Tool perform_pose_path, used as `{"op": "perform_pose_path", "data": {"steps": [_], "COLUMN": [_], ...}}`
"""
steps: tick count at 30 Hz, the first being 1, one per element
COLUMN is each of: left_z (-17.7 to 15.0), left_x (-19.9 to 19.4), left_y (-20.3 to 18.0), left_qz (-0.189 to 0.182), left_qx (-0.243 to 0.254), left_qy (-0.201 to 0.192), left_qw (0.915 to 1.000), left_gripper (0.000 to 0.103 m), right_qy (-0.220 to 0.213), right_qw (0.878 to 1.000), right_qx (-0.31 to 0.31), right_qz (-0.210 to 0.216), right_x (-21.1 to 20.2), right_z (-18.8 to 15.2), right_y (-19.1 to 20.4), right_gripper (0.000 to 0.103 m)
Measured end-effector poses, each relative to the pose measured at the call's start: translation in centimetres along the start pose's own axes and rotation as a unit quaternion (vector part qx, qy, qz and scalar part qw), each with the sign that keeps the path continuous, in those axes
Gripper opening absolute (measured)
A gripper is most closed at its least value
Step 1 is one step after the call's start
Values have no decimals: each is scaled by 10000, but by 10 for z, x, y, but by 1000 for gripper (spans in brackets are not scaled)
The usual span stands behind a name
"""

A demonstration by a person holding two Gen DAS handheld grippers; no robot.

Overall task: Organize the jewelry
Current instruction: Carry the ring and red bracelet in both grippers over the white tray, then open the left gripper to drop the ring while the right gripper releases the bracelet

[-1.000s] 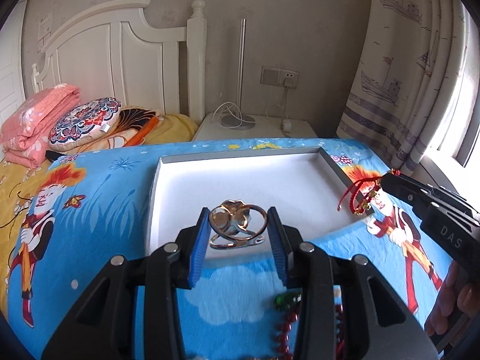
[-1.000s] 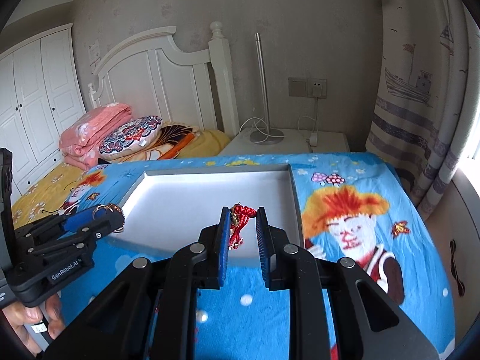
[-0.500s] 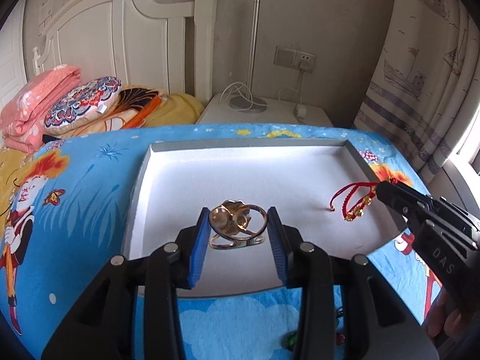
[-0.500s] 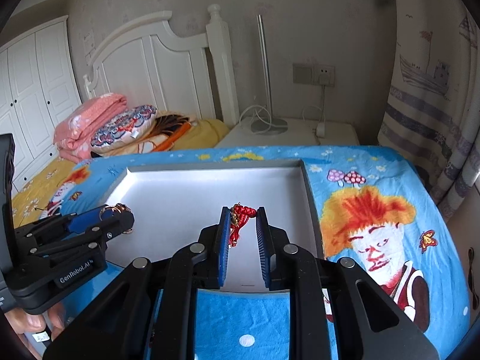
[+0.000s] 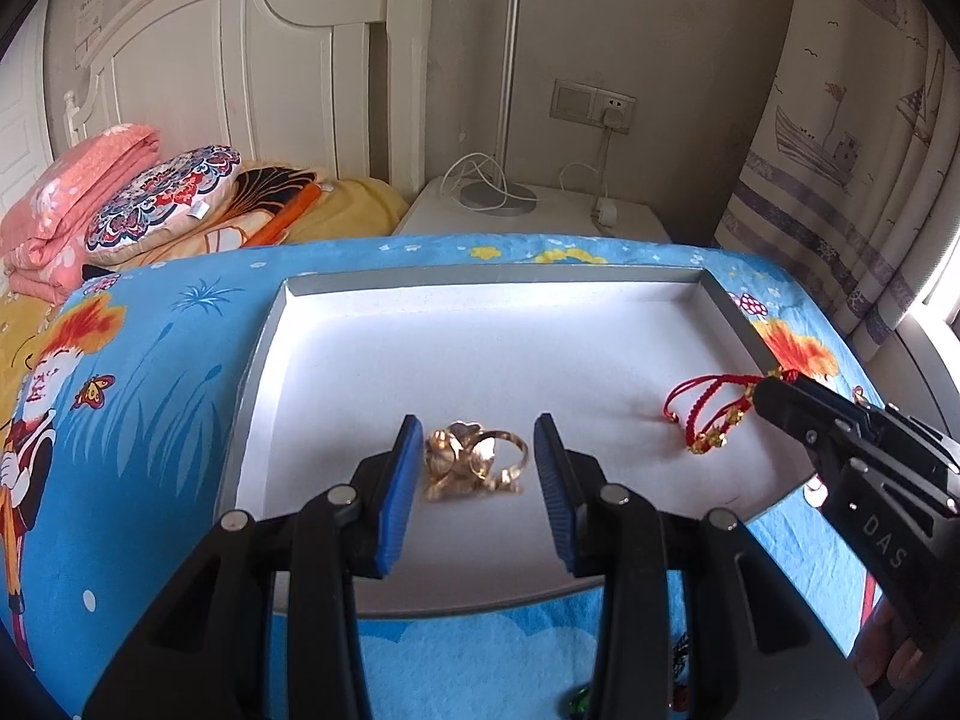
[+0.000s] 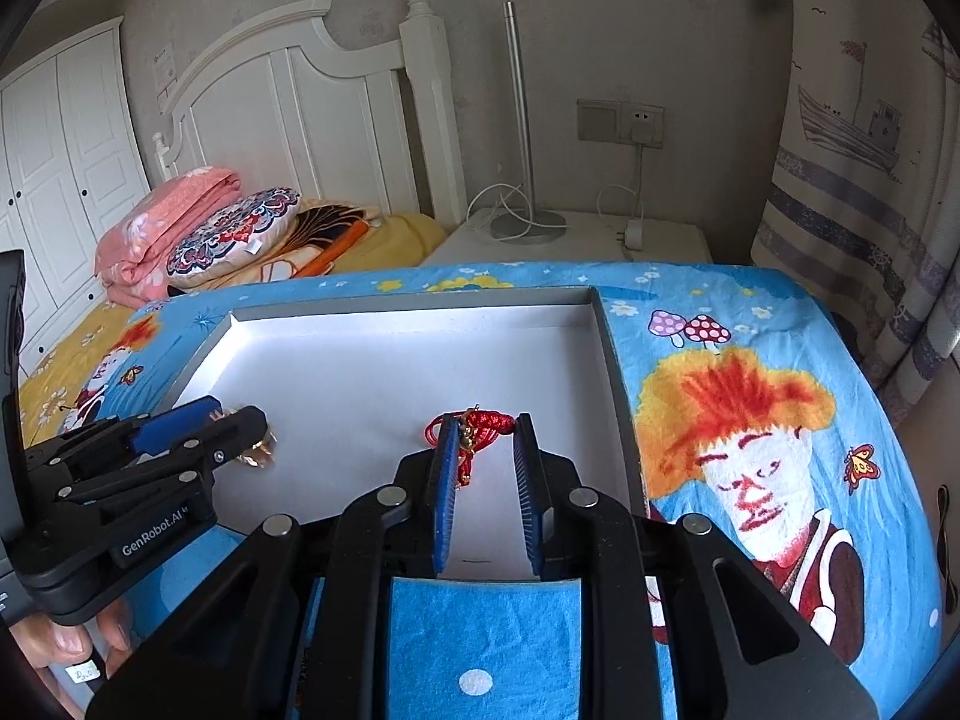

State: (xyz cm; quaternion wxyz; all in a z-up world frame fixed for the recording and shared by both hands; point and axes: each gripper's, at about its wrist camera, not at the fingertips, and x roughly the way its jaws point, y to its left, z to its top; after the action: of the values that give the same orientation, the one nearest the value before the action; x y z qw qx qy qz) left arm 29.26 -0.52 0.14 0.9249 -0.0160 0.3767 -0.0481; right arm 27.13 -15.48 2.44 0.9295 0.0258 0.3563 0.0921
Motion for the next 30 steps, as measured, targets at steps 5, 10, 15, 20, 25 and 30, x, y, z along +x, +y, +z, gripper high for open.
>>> {"op": "perform_pose_path", "data": {"steps": [5,10,15,20,25,30], "left_z": [0,-3,-8,-15,-28,-43], "left_x": [-4,-7,-14,-30,-51,-77], "left_y": [-1,-1,2,4,5,8], "left_qz": [-1,2,20,28,73,122], "left_qx": [24,25,-8,-28,20,53], "left_qy": [-25,-30,-67,-150,-205,-329], "left_qw": [10000,10000,10000,9999,9998,9994], "left_gripper": [48,51,54,56,56,56], "right_qy": [-95,-143,-162,-259,-371,-478], "right_qw": [9999,9999,9998,9996,9993,9989], "right_qx": [-22,-16,25,21,36,13], "right_qz": [-89,-94,-81,-76,-44,-39], "right_x": [-4,-9,-13,-26,-48,-73], "right_z": [0,0,-2,-7,-19,-32], "right_y": [2,1,-2,0,1,4], "right_gripper": [57,57,58,61,64,68]}}
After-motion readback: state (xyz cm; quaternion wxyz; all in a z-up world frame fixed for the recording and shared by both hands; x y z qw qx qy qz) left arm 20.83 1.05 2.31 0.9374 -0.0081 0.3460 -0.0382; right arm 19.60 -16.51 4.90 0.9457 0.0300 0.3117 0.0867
